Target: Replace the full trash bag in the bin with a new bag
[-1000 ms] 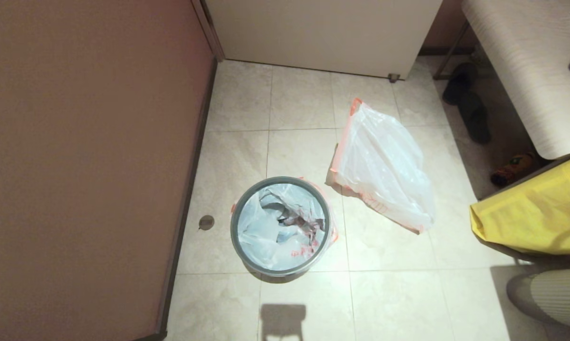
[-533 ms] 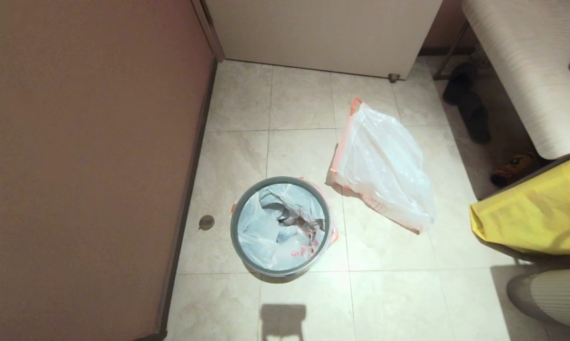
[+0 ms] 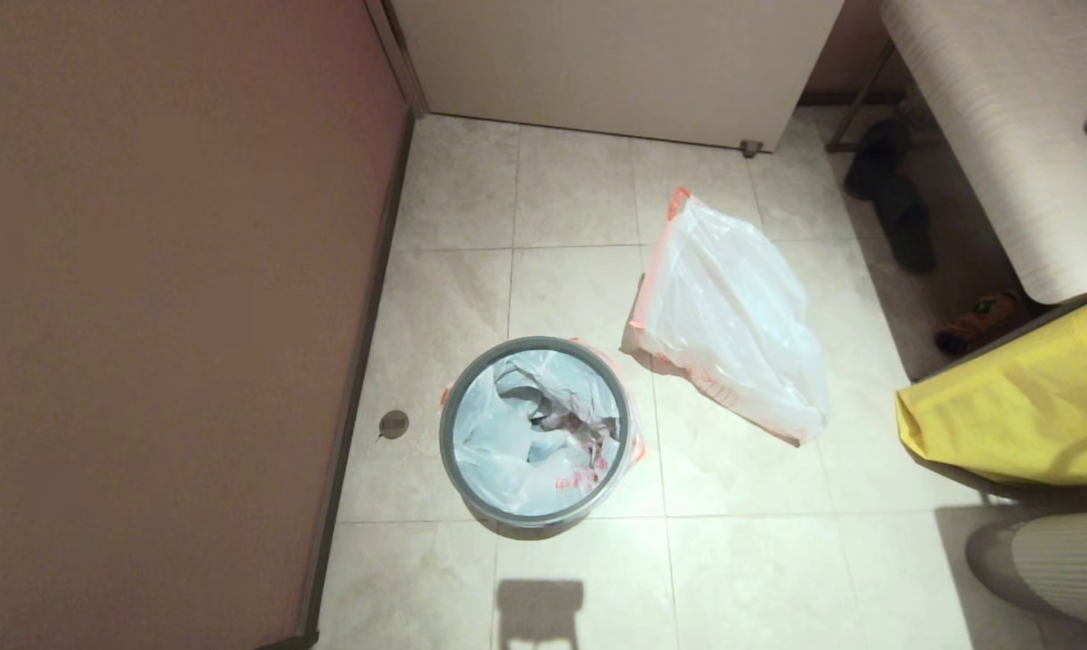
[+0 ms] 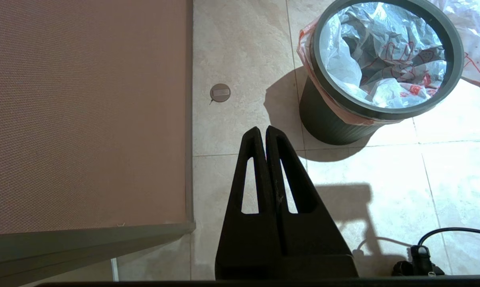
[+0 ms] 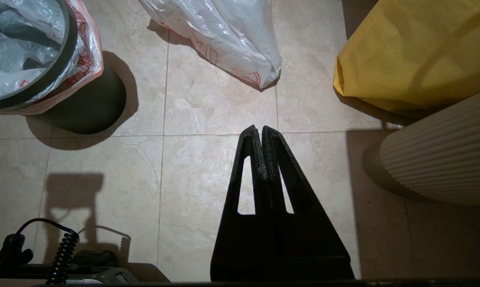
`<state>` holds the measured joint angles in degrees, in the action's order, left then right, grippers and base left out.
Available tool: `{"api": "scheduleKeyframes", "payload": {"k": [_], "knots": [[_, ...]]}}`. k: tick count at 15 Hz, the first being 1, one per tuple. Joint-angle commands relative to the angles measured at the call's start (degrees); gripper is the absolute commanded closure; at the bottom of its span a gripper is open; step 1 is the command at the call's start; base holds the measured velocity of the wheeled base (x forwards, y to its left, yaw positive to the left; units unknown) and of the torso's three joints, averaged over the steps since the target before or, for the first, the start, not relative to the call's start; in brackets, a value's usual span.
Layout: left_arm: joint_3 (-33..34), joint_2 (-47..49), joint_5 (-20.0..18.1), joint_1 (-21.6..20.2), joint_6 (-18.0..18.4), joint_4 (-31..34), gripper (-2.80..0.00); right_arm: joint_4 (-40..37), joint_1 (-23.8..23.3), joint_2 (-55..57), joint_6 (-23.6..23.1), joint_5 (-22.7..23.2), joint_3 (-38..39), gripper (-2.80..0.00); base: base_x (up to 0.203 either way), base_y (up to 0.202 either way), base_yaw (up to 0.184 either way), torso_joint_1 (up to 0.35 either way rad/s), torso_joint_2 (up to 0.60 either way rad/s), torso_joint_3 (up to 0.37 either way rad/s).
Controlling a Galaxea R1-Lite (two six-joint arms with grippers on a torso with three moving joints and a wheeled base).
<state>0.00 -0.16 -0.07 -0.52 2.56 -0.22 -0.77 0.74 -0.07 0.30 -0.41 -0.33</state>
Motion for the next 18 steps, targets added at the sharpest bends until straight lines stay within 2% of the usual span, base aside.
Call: {"api": "scheduleKeyframes", "payload": {"k": [1, 18], "knots": [[0.0, 0.16, -0.01, -0.07, -0.01, -0.04, 0.0, -0.02, 0.05, 0.07, -0.04, -0.02, 0.07, 0.0, 0.0, 0.0, 0.0, 0.0, 0.0, 0.0], [0.0, 0.16, -0.01, 0.0, -0.01, -0.04, 0.0, 0.06, 0.05, 0.07, 1.1, -0.29, 0.07, 0.0, 0.0, 0.0, 0.0, 0.0, 0.0, 0.0]]}}
